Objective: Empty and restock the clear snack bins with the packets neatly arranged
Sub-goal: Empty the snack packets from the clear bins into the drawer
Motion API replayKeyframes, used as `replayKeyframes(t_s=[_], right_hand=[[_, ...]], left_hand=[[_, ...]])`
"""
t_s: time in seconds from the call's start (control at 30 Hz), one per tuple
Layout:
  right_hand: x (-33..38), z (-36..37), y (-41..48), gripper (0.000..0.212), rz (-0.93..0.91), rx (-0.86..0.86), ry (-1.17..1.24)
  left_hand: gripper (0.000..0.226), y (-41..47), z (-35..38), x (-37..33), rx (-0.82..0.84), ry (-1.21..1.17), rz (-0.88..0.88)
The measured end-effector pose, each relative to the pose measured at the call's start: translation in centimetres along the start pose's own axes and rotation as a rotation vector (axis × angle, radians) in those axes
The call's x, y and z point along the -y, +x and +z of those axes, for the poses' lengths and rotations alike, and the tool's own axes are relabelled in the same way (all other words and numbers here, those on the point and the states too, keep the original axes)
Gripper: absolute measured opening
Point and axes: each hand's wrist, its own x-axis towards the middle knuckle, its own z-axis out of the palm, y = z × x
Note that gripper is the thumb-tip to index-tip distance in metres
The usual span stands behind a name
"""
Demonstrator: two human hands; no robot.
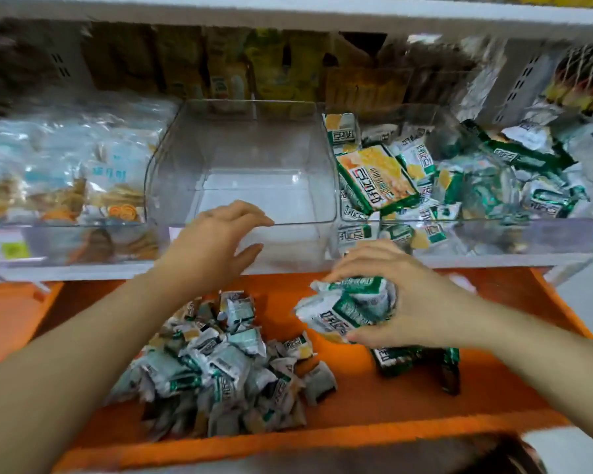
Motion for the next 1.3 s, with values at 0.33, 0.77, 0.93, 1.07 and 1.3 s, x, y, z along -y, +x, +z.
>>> replayKeyframes(t_s=[0.33, 0.77, 0.93, 1.07, 1.3], right_hand=[[-1.0, 18.0, 9.1, 0.066, 0.275, 0.314, 0.053], [1.0, 18.3, 12.4, 0.064, 0.229, 0.297, 0.241], [2.2, 11.2, 8.6, 0.043, 0.18, 0.231, 0.275], [2.2, 4.0, 4.8, 0.028, 0.156, 0.084, 0.264], [-2.9, -6.6, 1.6, 0.019, 0.224, -0.333, 0.125]], left_hand=[[0.056, -7.4, -1.3, 6.2, -0.043, 0.183, -0.107], [0.053, -7.5, -1.0, 6.0, -0.075, 0.19, -0.116], [0.037, -6.4, -1.6, 4.5, -0.147, 0.168, -0.146], [0.032, -3.5, -1.3, 1.4, -0.141, 0.133, -0.128], [0.027, 2.7, 1.0, -3.7, -0.065, -0.118, -0.11]])
